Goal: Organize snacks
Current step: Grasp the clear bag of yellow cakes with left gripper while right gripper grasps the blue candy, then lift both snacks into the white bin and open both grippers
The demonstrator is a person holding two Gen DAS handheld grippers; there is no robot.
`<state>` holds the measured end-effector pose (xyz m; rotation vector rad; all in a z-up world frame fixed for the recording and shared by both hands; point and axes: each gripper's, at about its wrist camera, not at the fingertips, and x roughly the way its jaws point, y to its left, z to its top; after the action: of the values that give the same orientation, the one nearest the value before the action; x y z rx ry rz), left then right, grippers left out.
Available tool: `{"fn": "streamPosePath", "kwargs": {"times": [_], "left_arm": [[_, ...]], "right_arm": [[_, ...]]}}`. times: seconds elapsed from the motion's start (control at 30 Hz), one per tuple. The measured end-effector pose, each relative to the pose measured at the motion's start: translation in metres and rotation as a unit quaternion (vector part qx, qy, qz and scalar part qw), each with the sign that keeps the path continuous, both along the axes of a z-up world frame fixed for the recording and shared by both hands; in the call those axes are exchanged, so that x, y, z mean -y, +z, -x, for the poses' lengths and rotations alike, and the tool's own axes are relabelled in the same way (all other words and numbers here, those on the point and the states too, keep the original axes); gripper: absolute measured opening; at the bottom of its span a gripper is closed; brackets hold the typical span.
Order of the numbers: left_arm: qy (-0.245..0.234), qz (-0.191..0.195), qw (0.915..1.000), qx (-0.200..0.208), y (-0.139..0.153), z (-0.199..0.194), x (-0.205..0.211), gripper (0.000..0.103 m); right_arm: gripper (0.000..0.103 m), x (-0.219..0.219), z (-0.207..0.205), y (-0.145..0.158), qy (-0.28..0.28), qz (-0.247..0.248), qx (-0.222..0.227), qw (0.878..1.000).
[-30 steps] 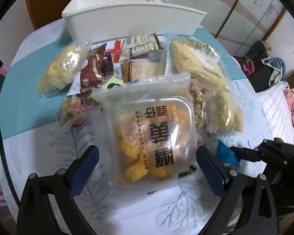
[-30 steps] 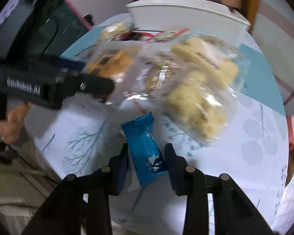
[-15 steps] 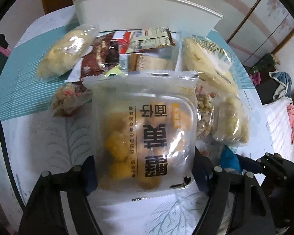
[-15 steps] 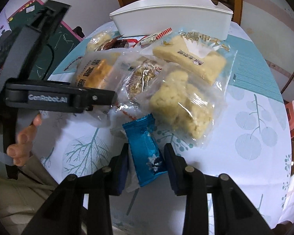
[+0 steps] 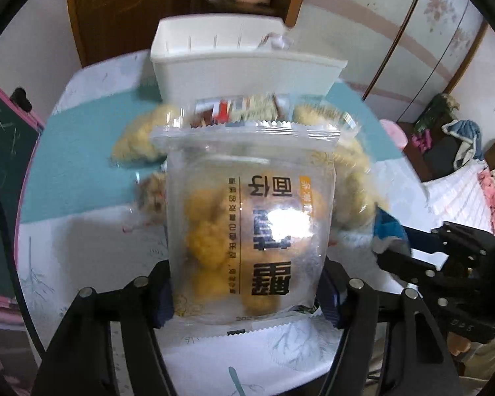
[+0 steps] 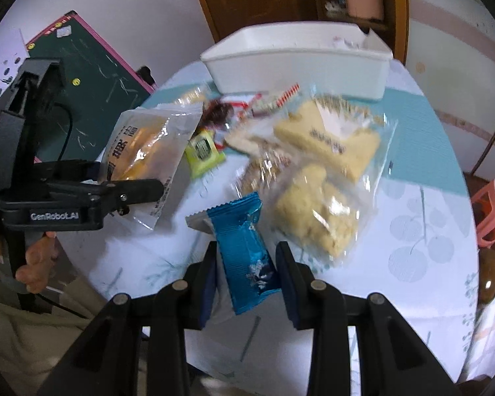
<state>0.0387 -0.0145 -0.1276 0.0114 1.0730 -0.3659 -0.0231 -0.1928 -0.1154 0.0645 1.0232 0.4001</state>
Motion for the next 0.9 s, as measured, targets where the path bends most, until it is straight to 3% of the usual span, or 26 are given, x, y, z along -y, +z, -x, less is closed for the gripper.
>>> {"fn": "streamPosePath", "kwargs": {"times": [0.3,0.53,0.73,0.9], "left_arm": [[-0.006,0.009,0.9943,0.106,0.1,-0.014,-0.007,0.067],[0.008,-0.031,0.9844,0.173,0.169,-0.064,-0.007,0.068],[0.035,-0.054,0.9801,0.188,0.191,-0.119,0.0,0.068],[0.049,-0.062,0.9815,0.174,0.185,-0.165,0.007,0.068]], "right_arm": [[0.034,0.001,-0.034,0.09,-0.015,-0.001,0.093,0.996],[0.034,0.012,-0.106,0.16,-0.069,0.015,0.135,0.988],[0.035,0.024,-0.168,0.196,-0.121,-0.002,0.144,0.982],[0.035,0.031,-0.214,0.198,-0.15,-0.009,0.126,0.981]]}}
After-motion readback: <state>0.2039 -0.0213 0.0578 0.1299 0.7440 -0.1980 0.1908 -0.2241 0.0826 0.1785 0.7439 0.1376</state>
